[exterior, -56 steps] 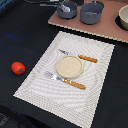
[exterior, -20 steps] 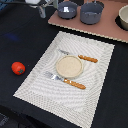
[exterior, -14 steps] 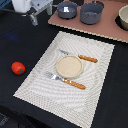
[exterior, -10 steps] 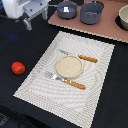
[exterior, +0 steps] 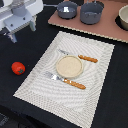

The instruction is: Place the pan onto the stove and place the fish and sausage into the pan.

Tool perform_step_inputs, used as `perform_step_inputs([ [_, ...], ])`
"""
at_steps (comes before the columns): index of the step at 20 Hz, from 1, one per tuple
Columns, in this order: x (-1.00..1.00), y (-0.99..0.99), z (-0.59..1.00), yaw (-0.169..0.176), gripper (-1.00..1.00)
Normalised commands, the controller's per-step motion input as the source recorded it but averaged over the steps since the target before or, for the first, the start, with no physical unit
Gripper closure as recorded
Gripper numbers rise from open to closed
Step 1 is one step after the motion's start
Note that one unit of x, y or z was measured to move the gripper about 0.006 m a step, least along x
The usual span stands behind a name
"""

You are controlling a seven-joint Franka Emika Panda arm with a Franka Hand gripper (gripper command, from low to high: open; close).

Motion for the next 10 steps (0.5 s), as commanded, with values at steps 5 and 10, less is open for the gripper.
perform_step_inputs([
  [5, 0.03, -0.58, -0.26, -0.050, -1.00],
  [10, 0.06, -0.33, -0.28, -0.018, -1.00],
])
